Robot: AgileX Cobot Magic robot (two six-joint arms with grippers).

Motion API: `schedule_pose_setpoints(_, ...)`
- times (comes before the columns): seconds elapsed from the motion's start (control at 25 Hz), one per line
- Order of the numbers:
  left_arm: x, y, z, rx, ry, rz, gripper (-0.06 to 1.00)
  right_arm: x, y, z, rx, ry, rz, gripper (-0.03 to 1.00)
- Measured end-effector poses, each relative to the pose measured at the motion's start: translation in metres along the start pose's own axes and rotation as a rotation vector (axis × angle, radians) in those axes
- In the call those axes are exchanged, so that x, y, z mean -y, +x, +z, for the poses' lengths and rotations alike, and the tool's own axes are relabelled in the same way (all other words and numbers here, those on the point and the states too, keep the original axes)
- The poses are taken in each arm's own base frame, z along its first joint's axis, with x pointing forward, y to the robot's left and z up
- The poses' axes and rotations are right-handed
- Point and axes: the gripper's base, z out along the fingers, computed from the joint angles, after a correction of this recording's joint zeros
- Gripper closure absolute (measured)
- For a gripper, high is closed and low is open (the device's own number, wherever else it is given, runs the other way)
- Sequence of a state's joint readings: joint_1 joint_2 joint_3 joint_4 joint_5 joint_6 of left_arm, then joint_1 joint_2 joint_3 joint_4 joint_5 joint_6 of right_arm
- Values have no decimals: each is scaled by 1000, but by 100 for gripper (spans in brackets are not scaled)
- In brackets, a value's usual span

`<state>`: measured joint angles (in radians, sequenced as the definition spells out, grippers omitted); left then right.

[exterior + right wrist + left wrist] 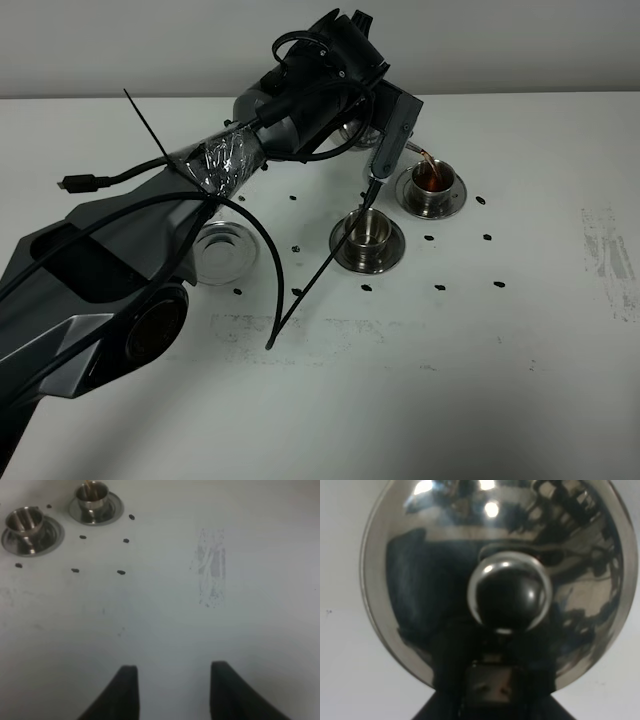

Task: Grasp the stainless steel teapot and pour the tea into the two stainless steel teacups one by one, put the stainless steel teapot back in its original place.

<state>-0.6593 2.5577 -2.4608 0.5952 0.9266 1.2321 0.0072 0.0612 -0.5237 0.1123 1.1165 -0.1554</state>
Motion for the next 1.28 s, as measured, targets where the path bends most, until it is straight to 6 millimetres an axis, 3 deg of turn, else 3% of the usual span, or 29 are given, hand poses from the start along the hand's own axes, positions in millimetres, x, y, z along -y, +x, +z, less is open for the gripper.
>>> schedule_pose_setpoints(1.28, 4, -12, 9, -22, -14, 50, 77, 2, 0, 0, -3, 19, -10, 64)
